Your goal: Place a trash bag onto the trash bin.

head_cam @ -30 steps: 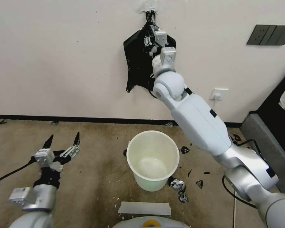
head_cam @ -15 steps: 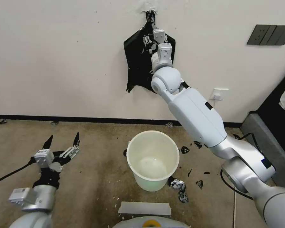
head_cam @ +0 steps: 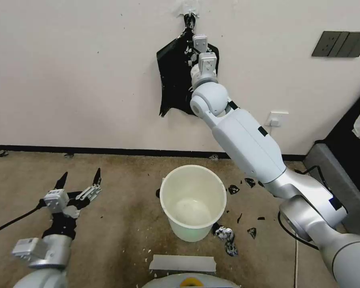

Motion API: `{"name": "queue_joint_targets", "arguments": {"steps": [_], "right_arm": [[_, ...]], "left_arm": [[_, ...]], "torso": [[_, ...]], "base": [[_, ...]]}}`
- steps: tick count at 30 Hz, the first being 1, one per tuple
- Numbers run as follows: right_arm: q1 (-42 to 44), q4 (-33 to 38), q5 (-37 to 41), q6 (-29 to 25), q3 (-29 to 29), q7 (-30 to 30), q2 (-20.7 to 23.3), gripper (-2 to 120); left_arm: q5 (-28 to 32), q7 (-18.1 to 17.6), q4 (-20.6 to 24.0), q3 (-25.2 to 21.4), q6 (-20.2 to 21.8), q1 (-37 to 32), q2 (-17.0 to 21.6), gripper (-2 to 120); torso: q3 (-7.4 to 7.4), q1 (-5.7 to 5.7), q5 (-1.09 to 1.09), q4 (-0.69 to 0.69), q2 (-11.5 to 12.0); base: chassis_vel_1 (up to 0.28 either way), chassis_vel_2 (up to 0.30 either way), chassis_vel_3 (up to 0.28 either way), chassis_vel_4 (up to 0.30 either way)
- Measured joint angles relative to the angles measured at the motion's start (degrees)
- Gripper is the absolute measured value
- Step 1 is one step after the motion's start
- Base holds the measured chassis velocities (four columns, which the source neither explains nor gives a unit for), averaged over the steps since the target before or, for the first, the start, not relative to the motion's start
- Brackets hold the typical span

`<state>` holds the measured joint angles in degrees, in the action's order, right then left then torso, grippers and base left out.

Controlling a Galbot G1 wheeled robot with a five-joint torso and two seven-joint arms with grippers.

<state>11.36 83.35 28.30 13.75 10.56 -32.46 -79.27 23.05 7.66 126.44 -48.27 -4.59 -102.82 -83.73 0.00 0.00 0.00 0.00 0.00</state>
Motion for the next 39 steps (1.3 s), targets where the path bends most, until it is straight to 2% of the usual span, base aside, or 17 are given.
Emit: {"name": "queue_joint_targets", "arguments": {"steps": [8,16,28,39], "right_arm": [[0.82,2.04,0.01,0.73,0.64,-0.67,0.94,0],[6.24,7.14,2.55,6.87,1.03,-2.13,2.82,0],[12.63,13.21,3.11,12.14,1.07,-2.17,4.36,0],[18.12,16.85,2.61,13.52,1.08,-2.23,5.14,0]], "left_arm": [[0.01,0.00,0.37,-0.02,0.01,-0.06,-0.09,100],[0.00,-0.01,0.37,-0.01,0.06,-0.03,-0.16,100],[-0.01,-0.01,0.56,-0.09,0.19,0.09,0.33,100],[1.52,0.00,1.40,-0.43,0.24,0.47,2.07,100]], "torso": [[0.00,0.00,0.00,0.00,0.00],[0.00,0.01,0.00,0.00,0.00],[0.00,0.01,0.00,0.00,0.00],[0.00,0.01,0.00,-0.01,0.00]], "base": [[0.000,0.000,0.000,0.000],[0.000,0.000,0.000,0.000],[0.000,0.000,0.000,0.000],[0.000,0.000,0.000,0.000]]}}
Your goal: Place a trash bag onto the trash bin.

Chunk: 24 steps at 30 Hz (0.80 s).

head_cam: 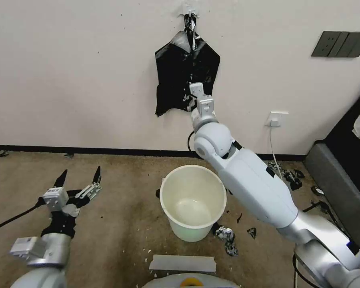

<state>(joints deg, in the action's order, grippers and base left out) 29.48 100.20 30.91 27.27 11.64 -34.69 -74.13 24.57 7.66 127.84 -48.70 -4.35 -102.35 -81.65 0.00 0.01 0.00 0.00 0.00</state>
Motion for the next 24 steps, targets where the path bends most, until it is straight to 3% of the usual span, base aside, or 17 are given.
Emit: {"name": "queue_joint_targets", "arguments": {"steps": [3,10,12,15,17,19,20,22,24], "right_arm": [[1.52,1.11,-0.09,0.36,0.06,0.00,0.66,0],[5.24,4.41,-0.25,1.96,0.22,0.19,2.19,0],[5.46,4.63,-0.25,2.07,0.35,0.22,2.31,0],[6.45,5.63,-0.14,3.01,1.32,0.50,2.80,0],[6.72,5.88,-0.11,3.22,1.45,0.55,2.91,0],[7.65,6.62,-0.07,3.91,1.81,0.80,3.18,0],[7.65,6.62,-0.07,3.91,1.81,0.80,3.18,0],[8.14,6.96,-0.19,4.17,2.07,1.05,3.29,0],[8.20,7.01,-0.43,4.18,2.12,1.10,3.28,0]], "left_arm": [[2.00,0.04,0.41,-0.53,-0.01,1.08,2.04,100],[9.47,0.96,1.70,-1.56,-0.03,6.22,11.84,100],[10.23,1.18,1.73,-1.60,-0.03,6.67,13.02,100],[14.16,1.83,1.81,-1.76,-0.05,8.60,18.54,100],[14.90,1.99,1.69,-1.66,-0.06,9.17,19.84,100],[17.54,2.92,0.63,-1.26,-0.07,11.21,24.42,100],[17.54,2.92,0.63,-1.26,-0.07,11.21,24.42,100],[20.15,3.91,-0.41,-0.66,-0.04,13.17,28.60,100],[21.14,4.46,-0.97,-0.26,-0.02,13.99,30.29,100]], "torso": [[0.00,0.00,0.00,0.00,0.00],[0.00,0.00,-0.01,0.01,0.00],[0.00,0.00,-0.01,0.02,0.00],[0.00,0.00,-0.01,0.00,0.00],[0.00,0.00,-0.02,-0.01,0.00],[0.00,0.00,-0.01,0.01,0.00],[0.00,0.00,-0.01,0.01,0.00],[0.00,0.00,-0.01,0.00,0.00],[0.00,0.00,-0.01,0.01,0.00]], "base": [[0.000,0.000,0.000,0.000],[0.000,0.000,0.000,0.000],[0.000,0.000,0.000,0.000],[0.000,0.000,0.000,0.000],[0.000,0.000,0.000,0.000],[0.000,0.000,0.000,0.000],[0.000,0.000,0.000,0.000],[0.000,0.000,0.000,0.000],[0.000,0.000,0.000,0.000]]}}
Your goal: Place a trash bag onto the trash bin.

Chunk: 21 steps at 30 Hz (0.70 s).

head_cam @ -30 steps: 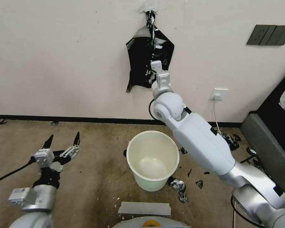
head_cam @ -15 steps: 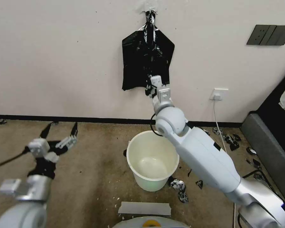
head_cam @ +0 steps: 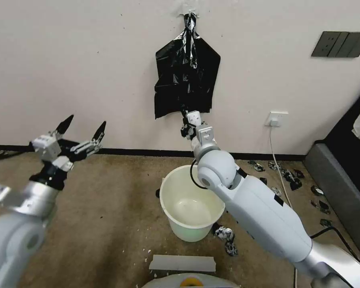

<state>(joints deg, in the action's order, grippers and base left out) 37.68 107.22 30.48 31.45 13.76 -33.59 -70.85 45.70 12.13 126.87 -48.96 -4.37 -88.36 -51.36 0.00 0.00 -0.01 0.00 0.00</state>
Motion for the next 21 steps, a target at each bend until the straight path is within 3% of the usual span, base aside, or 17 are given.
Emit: {"name": "queue_joint_targets", "arguments": {"steps": [2,6,9,10,12,14,15,17,18,21], "right_arm": [[-0.20,0.12,-1.24,-0.05,0.08,0.36,-0.27,0],[-0.63,0.57,-1.73,-0.06,0.27,0.55,-0.44,0],[-0.97,0.99,-3.20,-0.16,0.57,1.32,-0.43,0],[-0.97,0.99,-3.20,-0.16,0.57,1.32,-0.43,0],[-1.38,1.00,-3.81,-0.25,0.58,1.63,-0.73,0],[-1.91,0.98,-4.17,-0.33,0.60,1.85,-1.09,0],[-1.91,0.98,-4.17,-0.33,0.60,1.85,-1.09,0],[-2.49,0.66,-4.27,-0.36,0.71,2.00,-1.39,0],[-2.49,0.66,-4.27,-0.36,0.71,2.00,-1.39,0],[-2.66,0.40,-4.28,-0.37,0.73,2.07,-1.67,0]], "left_arm": [[2.70,1.69,-1.86,1.85,0.05,2.65,5.02,100],[5.26,2.40,-4.13,4.50,0.05,6.24,9.42,100],[9.50,2.95,-9.37,12.23,-0.38,16.24,16.20,100],[9.50,2.95,-9.37,12.23,-0.38,16.24,16.20,100],[11.74,2.83,-11.86,18.39,-0.56,24.46,18.99,100],[12.68,2.68,-13.61,25.47,-0.58,31.59,19.88,100],[12.68,2.68,-13.61,25.47,-0.58,31.59,19.88,100],[13.04,1.29,-15.60,34.94,-0.51,41.26,19.59,100],[13.04,1.29,-15.60,34.94,-0.51,41.26,19.59,100],[13.16,-0.56,-18.86,45.34,0.13,52.02,17.21,100]], "torso": [[0.00,0.00,-0.01,-0.01,0.00],[0.01,0.00,0.00,-0.01,0.00],[0.01,0.00,-0.01,0.00,0.00],[0.01,0.00,-0.01,0.00,0.00],[0.00,0.00,0.02,0.01,0.00],[0.01,0.00,0.02,-0.01,0.00],[0.01,0.00,0.02,-0.01,0.00],[0.01,0.00,-0.01,0.00,0.00],[0.01,0.00,-0.01,0.00,0.00],[0.01,0.00,0.00,0.01,0.00]], "base": [[0.000,0.000,0.000,0.000],[0.000,0.000,0.000,0.000],[0.000,0.000,0.000,0.000],[0.000,0.000,0.000,0.000],[0.000,0.000,0.000,0.000],[0.000,0.000,0.000,0.000],[0.000,0.000,0.000,0.000],[0.000,0.000,0.000,0.000],[0.000,0.000,0.000,0.000],[0.000,0.000,0.000,0.000]]}}
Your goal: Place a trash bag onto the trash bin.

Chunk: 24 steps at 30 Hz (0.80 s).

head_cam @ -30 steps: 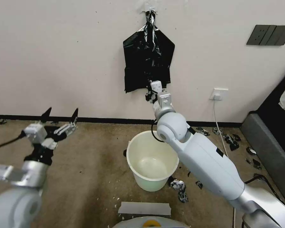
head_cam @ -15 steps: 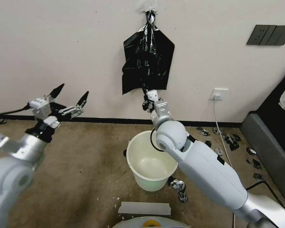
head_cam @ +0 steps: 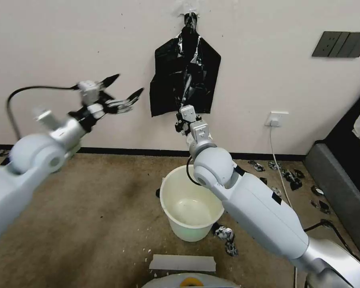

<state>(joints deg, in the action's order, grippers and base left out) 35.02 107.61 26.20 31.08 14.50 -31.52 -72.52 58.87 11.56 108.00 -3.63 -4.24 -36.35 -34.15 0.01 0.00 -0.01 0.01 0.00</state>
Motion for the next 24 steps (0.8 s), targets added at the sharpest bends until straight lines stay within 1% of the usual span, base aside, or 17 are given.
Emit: {"name": "queue_joint_targets", "arguments": {"steps": [1,2,3,5,6,8,9,10,11,12,13,15,18,19,20,23,24], "right_arm": [[0.09,0.03,0.01,0.00,0.01,0.01,-0.02,0],[0.09,0.03,0.01,0.00,0.01,0.01,-0.02,0],[0.20,0.11,0.02,0.00,0.01,0.02,0.00,0],[0.48,0.31,0.08,-0.01,0.01,0.07,0.23,0],[0.48,0.31,0.08,-0.01,0.01,0.07,0.23,0],[0.54,0.37,0.19,-0.02,0.00,0.10,0.34,0],[0.53,0.37,0.21,-0.02,0.00,0.10,0.35,0],[0.53,0.37,0.21,-0.02,0.00,0.10,0.35,0],[0.45,0.37,0.26,-0.03,0.00,0.13,0.35,0],[0.26,0.39,0.30,-0.04,-0.04,0.16,0.21,0],[0.26,0.39,0.30,-0.04,-0.04,0.16,0.21,0],[0.06,0.40,0.37,-0.06,-0.12,0.17,0.03,0],[-0.02,0.41,0.43,-0.11,-0.14,0.17,0.01,0],[-0.11,0.41,0.48,-0.17,-0.14,0.18,-0.06,0],[-0.11,0.41,0.48,-0.17,-0.14,0.18,-0.06,0],[-0.28,0.41,0.52,-0.37,-0.21,0.25,-0.31,0],[-0.28,0.41,0.52,-0.37,-0.21,0.25,-0.31,0]], "left_arm": [[-0.04,-0.84,-1.66,3.70,0.04,3.64,-1.03,100],[-0.04,-0.84,-1.66,3.70,0.04,3.64,-1.03,100],[-0.05,-1.44,-2.64,6.15,0.00,5.80,-1.65,100],[-0.11,-2.98,-5.39,12.54,-0.04,11.85,-3.70,100],[-0.11,-2.98,-5.39,12.54,-0.04,11.85,-3.70,100],[-0.21,-4.03,-7.53,17.19,-0.08,16.49,-5.55,100],[-0.29,-4.35,-8.50,18.89,-0.06,18.15,-6.29,100],[-0.29,-4.35,-8.50,18.89,-0.06,18.15,-6.29,100],[-0.40,-4.72,-9.48,20.61,-0.05,19.97,-7.02,100],[-0.66,-5.18,-11.04,23.11,-0.06,22.42,-7.97,100],[-0.66,-5.18,-11.04,23.11,-0.06,22.42,-7.97,100],[-1.30,-5.53,-12.96,26.14,0.26,24.90,-8.76,100],[-1.84,-5.56,-13.80,27.42,0.71,26.06,-8.70,100],[-2.19,-5.56,-14.78,28.94,1.02,27.09,-8.53,100],[-2.19,-5.56,-14.78,28.94,1.02,27.09,-8.53,100],[-2.61,-5.95,-16.57,31.99,1.26,29.72,-8.59,100],[-2.61,-5.95,-16.57,31.99,1.26,29.72,-8.59,100]], "torso": [[0.00,0.00,0.00,-0.01,0.00],[0.00,0.00,0.00,-0.01,0.00],[0.00,0.00,0.03,-0.01,0.00],[0.00,0.00,-0.02,-0.01,0.00],[0.00,0.00,-0.02,-0.01,0.00],[-0.01,0.00,0.06,0.00,0.00],[0.00,0.00,0.02,0.00,0.00],[0.00,0.00,0.02,0.00,0.00],[0.00,0.00,-0.02,-0.01,0.00],[-0.01,0.00,0.06,-0.01,0.00],[-0.01,0.00,0.06,-0.01,0.00],[0.00,0.00,-0.01,0.00,0.00],[-0.01,0.00,0.03,-0.01,0.00],[0.00,0.00,0.01,-0.02,0.00],[0.00,0.00,0.01,-0.02,0.00],[0.00,0.00,0.01,-0.02,0.00],[0.00,0.00,0.01,-0.02,0.00]], "base": [[0.000,0.000,0.000,0.000],[0.000,0.000,0.000,0.000],[0.000,0.000,0.000,0.000],[0.000,0.000,0.000,0.000],[0.000,0.000,0.000,0.000],[0.000,0.000,0.000,0.000],[0.000,0.000,0.000,0.000],[0.000,0.000,0.000,0.000],[0.000,0.000,0.000,0.000],[0.000,0.000,0.000,0.000],[0.000,0.000,0.000,0.000],[0.000,0.000,0.000,0.000],[0.000,0.000,0.000,0.000],[0.000,0.000,0.000,0.000],[0.000,0.000,0.000,0.000],[0.000,0.000,0.000,0.000],[0.000,0.000,0.000,0.000]]}}
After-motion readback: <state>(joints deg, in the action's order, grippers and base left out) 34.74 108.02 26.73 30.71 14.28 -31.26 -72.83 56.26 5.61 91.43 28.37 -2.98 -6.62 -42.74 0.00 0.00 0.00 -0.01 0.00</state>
